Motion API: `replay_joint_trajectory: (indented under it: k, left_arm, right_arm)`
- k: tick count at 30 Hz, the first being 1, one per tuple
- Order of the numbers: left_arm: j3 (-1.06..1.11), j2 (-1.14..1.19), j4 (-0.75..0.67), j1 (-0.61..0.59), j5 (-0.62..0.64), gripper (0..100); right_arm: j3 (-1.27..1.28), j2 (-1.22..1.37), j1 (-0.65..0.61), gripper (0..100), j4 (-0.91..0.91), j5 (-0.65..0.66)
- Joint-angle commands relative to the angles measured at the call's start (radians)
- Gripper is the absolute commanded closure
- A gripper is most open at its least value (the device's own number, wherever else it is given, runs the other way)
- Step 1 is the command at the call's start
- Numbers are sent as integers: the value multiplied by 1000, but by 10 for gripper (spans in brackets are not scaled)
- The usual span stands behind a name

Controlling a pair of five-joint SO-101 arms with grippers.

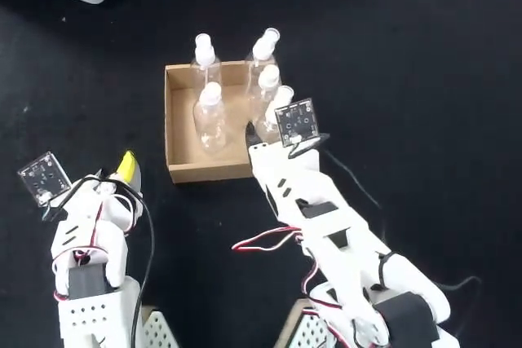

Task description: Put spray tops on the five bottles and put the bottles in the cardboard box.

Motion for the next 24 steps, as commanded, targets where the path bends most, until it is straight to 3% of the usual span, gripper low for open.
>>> replay_joint_trajectory:
  k: [1, 5, 12, 24]
  left_arm:
    - [25, -14, 3, -4, -3, 809]
    - [25, -14, 3, -4, -3, 809]
    - [25, -14, 3, -4, -3, 809]
    - [25, -14, 3, -5, -3, 809]
  right_arm:
    - [1, -12, 21, 652, -26, 11]
    - [30, -81, 20, 652, -12, 11]
    - [16, -291, 17, 652, 275, 3]
    - [68, -576, -69, 652, 526, 9]
